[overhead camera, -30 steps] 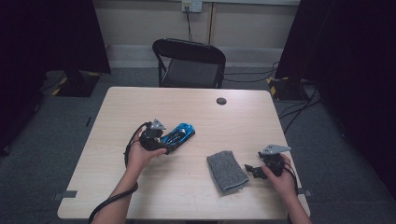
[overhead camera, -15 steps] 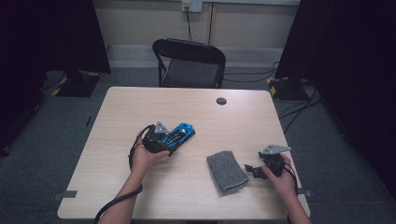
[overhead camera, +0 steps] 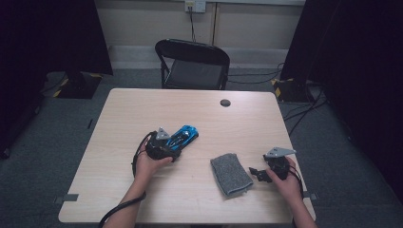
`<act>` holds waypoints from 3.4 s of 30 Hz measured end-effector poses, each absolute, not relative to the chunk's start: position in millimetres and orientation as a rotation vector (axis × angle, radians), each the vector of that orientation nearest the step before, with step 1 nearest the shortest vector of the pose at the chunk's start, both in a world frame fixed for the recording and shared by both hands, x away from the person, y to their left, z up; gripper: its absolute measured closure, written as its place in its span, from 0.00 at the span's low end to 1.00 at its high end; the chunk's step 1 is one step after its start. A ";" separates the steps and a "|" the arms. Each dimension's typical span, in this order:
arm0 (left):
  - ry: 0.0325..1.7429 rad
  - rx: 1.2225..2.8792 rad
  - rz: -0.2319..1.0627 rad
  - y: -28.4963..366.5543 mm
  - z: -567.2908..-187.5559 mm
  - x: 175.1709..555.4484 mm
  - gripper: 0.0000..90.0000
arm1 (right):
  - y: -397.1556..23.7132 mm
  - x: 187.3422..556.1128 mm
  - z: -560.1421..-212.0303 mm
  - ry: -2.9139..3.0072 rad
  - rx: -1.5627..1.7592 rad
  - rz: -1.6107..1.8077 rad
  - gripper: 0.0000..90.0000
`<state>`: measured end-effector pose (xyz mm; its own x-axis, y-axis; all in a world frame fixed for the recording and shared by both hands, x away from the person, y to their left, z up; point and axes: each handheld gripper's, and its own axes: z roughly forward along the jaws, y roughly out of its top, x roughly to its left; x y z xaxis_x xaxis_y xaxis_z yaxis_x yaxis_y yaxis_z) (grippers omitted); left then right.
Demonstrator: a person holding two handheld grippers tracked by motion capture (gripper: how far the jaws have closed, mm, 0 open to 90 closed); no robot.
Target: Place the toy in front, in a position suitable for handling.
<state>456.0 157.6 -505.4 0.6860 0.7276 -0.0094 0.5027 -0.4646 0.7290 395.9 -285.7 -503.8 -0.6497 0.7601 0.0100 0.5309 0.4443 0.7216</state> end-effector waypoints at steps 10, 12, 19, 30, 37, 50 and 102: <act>0.954 2.139 0.403 156.1 -505.0 457.9 0.27 | -285.6 390.3 -503.6 2.349 1.152 1.006 0.14; 0.955 2.137 0.399 155.6 -505.2 458.6 0.27 | -285.9 389.0 -503.7 2.344 1.157 1.006 0.14; 0.957 2.135 0.398 155.3 -505.2 459.0 0.27 | -284.7 382.2 -502.9 2.294 1.220 1.001 0.19; 0.954 2.137 0.399 155.7 -505.1 459.6 0.27 | -233.0 359.1 -460.1 2.298 1.210 1.239 0.37; 0.957 2.137 0.398 156.4 -505.1 458.3 0.27 | -205.0 345.3 -480.4 2.367 1.216 1.171 0.40; 0.953 2.137 0.393 157.5 -505.1 457.7 0.27 | -183.4 360.9 -491.8 2.448 1.106 1.056 0.44; 0.959 2.136 0.404 158.1 -505.1 455.6 0.27 | -184.3 350.7 -495.8 2.307 1.224 1.027 0.59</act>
